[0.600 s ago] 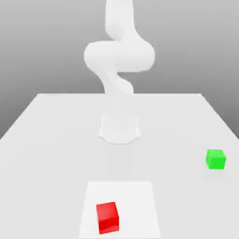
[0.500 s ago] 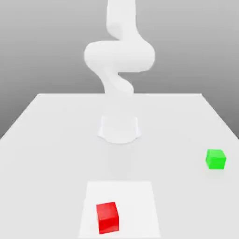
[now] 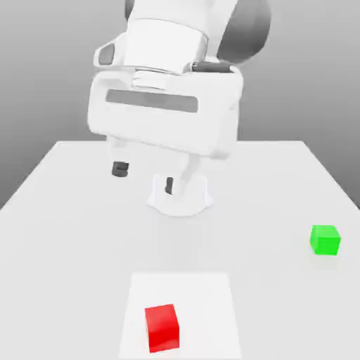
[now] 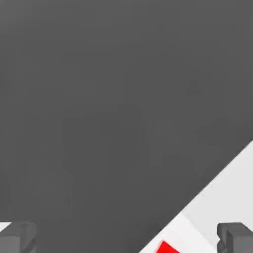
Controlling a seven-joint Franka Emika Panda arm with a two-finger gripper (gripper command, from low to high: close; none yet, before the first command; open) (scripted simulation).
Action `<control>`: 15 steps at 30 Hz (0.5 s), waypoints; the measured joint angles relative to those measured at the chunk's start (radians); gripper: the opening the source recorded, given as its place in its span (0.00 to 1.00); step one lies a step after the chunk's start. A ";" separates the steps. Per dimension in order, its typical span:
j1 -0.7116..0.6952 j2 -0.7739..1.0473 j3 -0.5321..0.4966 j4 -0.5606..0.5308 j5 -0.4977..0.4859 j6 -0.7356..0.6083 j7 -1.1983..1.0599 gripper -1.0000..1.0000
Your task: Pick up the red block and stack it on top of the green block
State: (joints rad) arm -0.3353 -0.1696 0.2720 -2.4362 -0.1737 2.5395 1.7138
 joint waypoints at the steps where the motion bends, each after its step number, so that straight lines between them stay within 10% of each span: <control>1: -0.006 0.030 0.003 -0.007 -0.007 0.012 0.043 0.50; 15: 0.009 0.438 -0.039 -0.072 0.005 0.231 0.477 0.50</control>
State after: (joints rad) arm -0.3268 0.2687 0.2326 -2.5083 -0.1685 2.7702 2.1907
